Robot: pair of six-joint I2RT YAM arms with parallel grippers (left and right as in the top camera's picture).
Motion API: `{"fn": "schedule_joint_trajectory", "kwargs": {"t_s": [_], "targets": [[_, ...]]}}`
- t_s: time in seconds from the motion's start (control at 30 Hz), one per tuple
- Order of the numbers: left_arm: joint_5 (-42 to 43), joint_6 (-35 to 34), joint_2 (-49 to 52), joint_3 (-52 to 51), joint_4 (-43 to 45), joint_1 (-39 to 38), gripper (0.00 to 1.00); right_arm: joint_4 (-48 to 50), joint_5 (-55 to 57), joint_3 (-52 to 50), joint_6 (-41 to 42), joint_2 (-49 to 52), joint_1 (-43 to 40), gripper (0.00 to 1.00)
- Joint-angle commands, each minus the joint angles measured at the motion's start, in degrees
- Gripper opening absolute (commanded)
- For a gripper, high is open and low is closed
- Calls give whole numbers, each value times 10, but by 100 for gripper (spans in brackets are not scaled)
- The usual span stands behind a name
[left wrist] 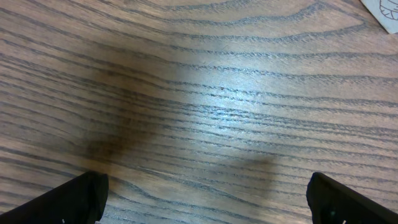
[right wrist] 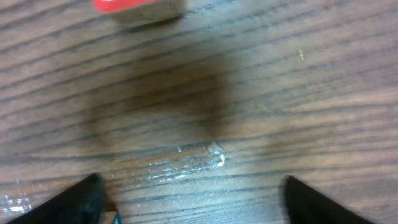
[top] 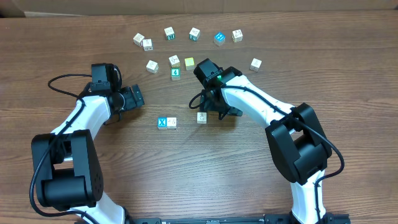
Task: Form a horizontal line
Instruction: 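Open the right gripper and lift it away from the block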
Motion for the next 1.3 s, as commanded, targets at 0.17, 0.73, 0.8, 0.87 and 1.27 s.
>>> {"fn": "schedule_joint_trajectory", "kwargs": {"t_s": [0.17,0.73,0.8,0.87,1.27], "targets": [[4,-6,7,-2,0,0,99,-2,-3,-3,2,-2,2,46],[4,-6,7,-2,0,0,100,1,-3,-3,2,-2,2,7],[4,-6,7,-2,0,0,100,2,-3,-3,2,-2,2,8],[4,-6,7,-2,0,0,100,1,-3,-3,2,-2,2,15],[4,-6,7,-2,0,0,100,-14,-6,-3,-5,-2,2,4]]}}
